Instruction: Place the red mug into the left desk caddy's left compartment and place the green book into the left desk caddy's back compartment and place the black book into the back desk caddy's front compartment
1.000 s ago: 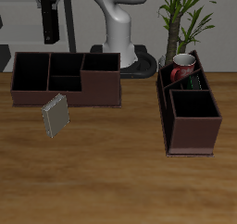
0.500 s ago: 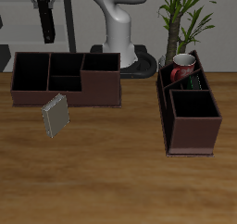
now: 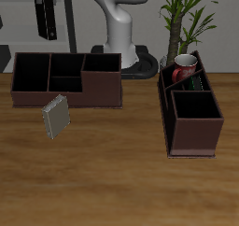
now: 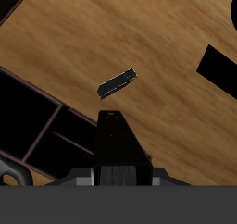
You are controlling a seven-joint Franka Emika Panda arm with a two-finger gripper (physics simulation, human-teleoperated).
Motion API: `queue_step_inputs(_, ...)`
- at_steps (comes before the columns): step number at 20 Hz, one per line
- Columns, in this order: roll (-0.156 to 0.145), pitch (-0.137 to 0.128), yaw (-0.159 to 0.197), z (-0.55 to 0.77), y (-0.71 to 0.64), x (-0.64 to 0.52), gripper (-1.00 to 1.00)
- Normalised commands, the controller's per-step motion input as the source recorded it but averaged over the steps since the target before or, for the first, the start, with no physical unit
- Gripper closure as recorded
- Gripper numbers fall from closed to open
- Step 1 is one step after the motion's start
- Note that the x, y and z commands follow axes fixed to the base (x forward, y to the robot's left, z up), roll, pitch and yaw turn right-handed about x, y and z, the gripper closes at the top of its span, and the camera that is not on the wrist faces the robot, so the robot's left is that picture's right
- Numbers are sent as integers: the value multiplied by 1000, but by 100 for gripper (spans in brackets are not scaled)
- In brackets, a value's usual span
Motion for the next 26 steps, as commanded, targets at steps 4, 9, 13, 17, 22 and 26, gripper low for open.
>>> queue_step_inputs(4,38,14,279,-327,369,-145,100)
queue_step_inputs(9,4,1,224,-138,152,-114,100)
queue_step_inputs(13,-54,-84,351,-147,-19,-143,100)
queue_step_inputs(17,-47,-28,286,-125,-100,-79,100)
queue_step_inputs(22,-39,-20,268,-105,-103,-55,100)
queue_step_inputs(26,-31,-58,263,-132,-5,-101,100)
